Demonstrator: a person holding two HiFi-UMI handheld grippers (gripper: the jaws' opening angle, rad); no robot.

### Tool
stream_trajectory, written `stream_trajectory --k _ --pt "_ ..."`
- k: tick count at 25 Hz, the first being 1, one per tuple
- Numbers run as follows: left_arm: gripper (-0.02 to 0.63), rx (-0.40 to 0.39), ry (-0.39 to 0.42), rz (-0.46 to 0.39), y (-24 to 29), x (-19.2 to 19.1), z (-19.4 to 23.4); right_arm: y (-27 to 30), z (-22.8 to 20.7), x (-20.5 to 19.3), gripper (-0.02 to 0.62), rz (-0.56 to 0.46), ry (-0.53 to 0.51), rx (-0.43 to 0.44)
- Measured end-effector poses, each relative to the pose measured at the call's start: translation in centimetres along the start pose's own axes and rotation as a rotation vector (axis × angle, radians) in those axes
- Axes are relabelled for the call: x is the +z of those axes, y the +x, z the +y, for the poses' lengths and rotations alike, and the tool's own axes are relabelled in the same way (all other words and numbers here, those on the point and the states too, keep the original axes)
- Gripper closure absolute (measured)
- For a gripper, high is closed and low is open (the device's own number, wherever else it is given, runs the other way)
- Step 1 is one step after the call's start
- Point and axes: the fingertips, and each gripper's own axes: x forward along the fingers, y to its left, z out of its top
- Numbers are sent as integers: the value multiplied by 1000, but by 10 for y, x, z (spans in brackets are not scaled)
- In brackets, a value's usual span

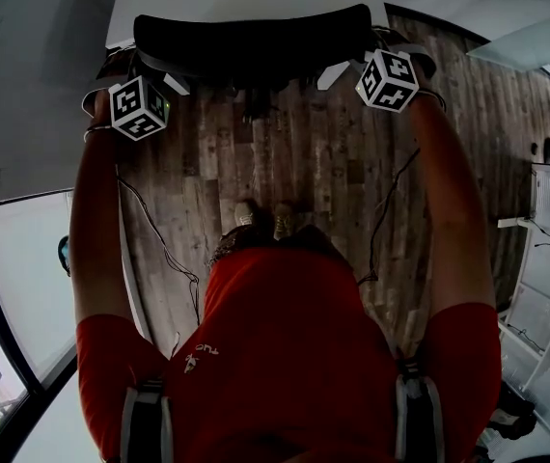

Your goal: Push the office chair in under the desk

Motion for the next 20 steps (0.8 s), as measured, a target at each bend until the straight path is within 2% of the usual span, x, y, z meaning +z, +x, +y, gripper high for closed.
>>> stream_trajectory --k 5,9,20 --pt "474 -4 -8 6 17 -10 16 16 -19 2 479 6 7 -9" --pt "476 14 -4 -1 23 -3 24 20 -31 -6 477 -4 -5 -5" --pt "472 22 -19 4 23 3 21 22 -36 -12 469 -14 -17 -12"
